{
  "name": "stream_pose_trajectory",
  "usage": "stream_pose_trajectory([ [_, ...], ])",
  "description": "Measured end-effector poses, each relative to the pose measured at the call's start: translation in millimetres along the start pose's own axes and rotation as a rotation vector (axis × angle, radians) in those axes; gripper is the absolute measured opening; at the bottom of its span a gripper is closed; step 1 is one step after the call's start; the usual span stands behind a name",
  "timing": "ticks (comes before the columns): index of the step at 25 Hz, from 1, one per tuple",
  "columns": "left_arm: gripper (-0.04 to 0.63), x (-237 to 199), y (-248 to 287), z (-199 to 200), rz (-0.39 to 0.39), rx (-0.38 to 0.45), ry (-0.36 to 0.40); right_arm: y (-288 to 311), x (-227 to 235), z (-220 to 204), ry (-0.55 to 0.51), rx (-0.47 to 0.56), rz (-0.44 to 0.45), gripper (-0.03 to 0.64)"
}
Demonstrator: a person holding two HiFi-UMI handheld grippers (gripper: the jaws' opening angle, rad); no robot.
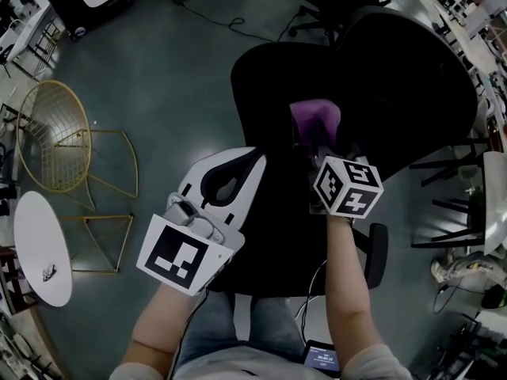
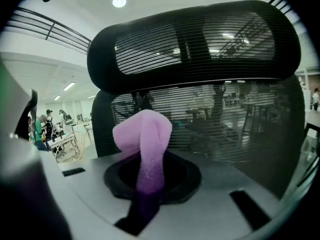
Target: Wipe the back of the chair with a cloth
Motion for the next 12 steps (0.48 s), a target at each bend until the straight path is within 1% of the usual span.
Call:
stream_pose_trajectory([
  [12,0.012,-28,-29,-2,0.012,-0.002,0.003,17,-56,-9,-0.006,0.0,0.035,0.052],
])
Point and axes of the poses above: the fingertips, and each gripper's own axes: y forward along the fingers, x to its right, z out of its top, the point moved 6 cm from there along -y, backward along the fingers, and after that the axes turned 7 degrees about y, right-handed, at the moved point
